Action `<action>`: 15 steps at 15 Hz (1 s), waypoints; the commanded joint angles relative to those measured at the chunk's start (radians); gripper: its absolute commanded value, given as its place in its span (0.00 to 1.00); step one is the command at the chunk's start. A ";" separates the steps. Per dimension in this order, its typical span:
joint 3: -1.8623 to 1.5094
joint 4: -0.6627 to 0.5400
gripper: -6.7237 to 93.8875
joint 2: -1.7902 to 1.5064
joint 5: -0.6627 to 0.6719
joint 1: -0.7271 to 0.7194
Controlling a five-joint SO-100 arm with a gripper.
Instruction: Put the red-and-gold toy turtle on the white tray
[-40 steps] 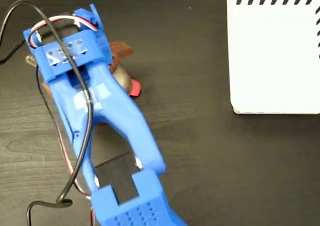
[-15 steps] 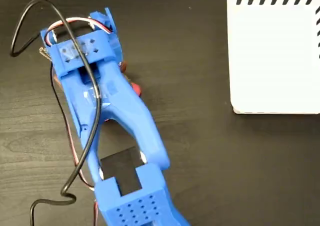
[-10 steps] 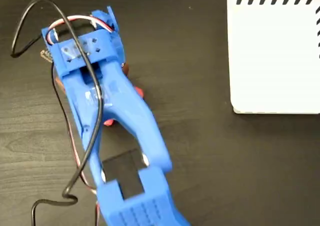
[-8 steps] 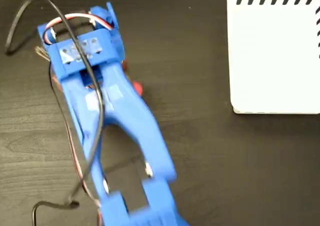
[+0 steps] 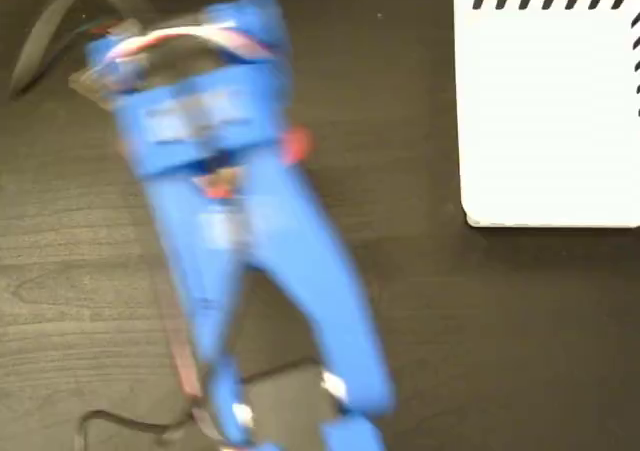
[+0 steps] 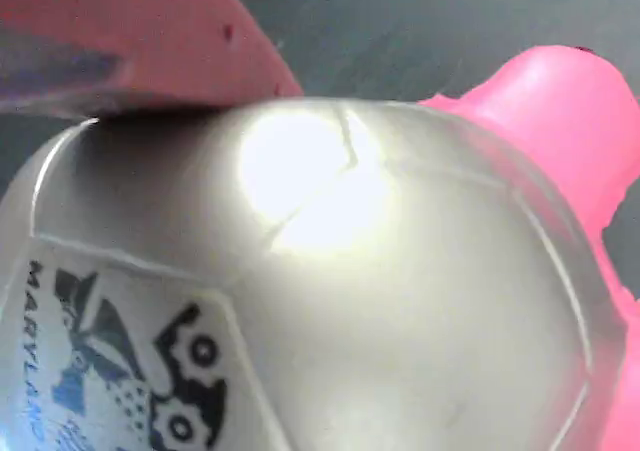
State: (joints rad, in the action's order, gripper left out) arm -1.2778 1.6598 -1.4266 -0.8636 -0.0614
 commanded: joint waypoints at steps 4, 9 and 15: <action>0.298 0.020 0.07 -0.186 0.351 0.430; 0.417 0.020 0.07 0.011 0.916 0.580; 0.419 -0.069 0.07 0.189 1.235 0.589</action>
State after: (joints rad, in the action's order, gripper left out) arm -0.9081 1.5969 -1.2072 0.3344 0.5093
